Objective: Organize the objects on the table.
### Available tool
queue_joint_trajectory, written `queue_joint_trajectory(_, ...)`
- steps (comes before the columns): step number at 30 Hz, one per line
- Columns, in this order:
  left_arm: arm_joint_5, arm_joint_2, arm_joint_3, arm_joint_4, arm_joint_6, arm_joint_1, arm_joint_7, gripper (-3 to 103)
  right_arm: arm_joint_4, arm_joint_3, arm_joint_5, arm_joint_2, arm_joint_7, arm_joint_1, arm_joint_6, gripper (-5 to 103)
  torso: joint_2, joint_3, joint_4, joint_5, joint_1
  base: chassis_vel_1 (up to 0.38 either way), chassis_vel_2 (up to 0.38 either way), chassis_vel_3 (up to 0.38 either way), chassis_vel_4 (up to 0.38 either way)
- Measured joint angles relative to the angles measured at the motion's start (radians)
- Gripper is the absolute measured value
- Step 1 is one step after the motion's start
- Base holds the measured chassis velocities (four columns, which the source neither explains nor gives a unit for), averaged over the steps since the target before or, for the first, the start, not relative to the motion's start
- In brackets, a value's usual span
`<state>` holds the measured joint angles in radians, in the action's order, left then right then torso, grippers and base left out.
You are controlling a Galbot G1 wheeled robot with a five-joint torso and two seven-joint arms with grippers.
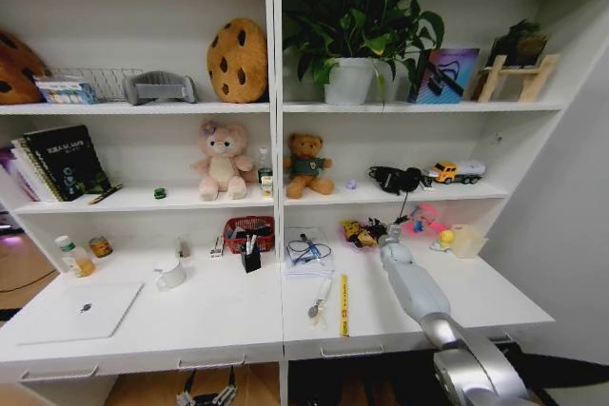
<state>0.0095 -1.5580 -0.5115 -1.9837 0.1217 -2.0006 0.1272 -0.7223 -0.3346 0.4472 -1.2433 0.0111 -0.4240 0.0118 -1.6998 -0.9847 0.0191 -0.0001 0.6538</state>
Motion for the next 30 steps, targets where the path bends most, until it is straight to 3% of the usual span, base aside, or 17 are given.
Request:
queue_joint_trajectory(1,0.000,0.000,0.000,0.000,0.000,0.000,0.000,100,0.000,0.000,0.000,0.000,0.000,0.000,0.000,37,0.000,0.000,0.0000,0.0000,0.000,0.000,0.000,0.000,0.000)
queue_joint_trajectory(3,-0.003,0.000,-0.001,-0.002,0.000,0.000,0.000,100,-0.127,0.014,0.013,0.043,0.000,-0.093,0.002,52,0.000,0.000,0.0002,0.0004,0.000,0.000,0.000,0.000,0.000)
queue_joint_trajectory(6,-0.006,0.000,-0.002,-0.003,0.000,0.001,0.001,100,-0.174,0.016,0.018,0.061,0.001,-0.125,0.002,52,0.000,0.000,0.0003,0.0004,0.000,0.000,0.000,0.000,0.000)
queue_joint_trajectory(8,-0.018,0.005,-0.013,-0.009,0.000,0.007,0.004,100,-0.424,-0.003,0.064,0.168,0.004,-0.307,-0.037,69,0.000,0.000,0.0008,0.0001,0.000,0.000,0.000,0.000,0.000)
queue_joint_trajectory(11,-0.022,0.008,-0.016,-0.010,-0.001,0.009,0.005,100,-0.515,-0.019,0.083,0.201,0.000,-0.381,-0.056,74,0.000,0.000,0.0012,0.0000,0.000,0.000,0.000,0.000,0.000)
queue_joint_trajectory(13,-0.032,0.017,-0.020,-0.011,-0.002,0.015,0.007,100,-0.735,-0.079,0.117,0.264,0.001,-0.569,-0.092,85,0.000,0.000,0.0015,0.0003,0.000,0.000,0.000,0.000,0.000)
queue_joint_trajectory(14,-0.032,0.017,-0.020,-0.011,-0.002,0.015,0.007,100,-0.735,-0.079,0.117,0.264,0.001,-0.569,-0.092,85,0.000,0.000,0.0015,0.0003,0.000,0.000,0.000,0.000,0.000)
queue_joint_trajectory(16,-0.033,0.020,-0.011,-0.008,-0.003,0.022,0.008,100,-0.907,-0.125,0.140,0.283,0.035,-0.697,-0.101,95,0.000,0.000,-0.0002,0.0001,0.000,0.000,0.000,0.000,0.000)
queue_joint_trajectory(24,-0.045,0.018,-0.003,-0.017,-0.006,0.034,0.014,100,-1.164,-0.203,0.121,0.286,0.092,-0.939,-0.118,100,0.000,0.000,0.0004,0.0001,0.000,0.000,0.000,0.000,0.000)
queue_joint_trajectory(30,-0.097,0.052,-0.048,-0.047,-0.015,0.050,0.027,100,-1.291,-0.272,0.071,0.239,0.092,-1.076,-0.108,100,0.000,0.000,0.0003,0.0002,0.000,0.000,0.000,0.000,0.000)
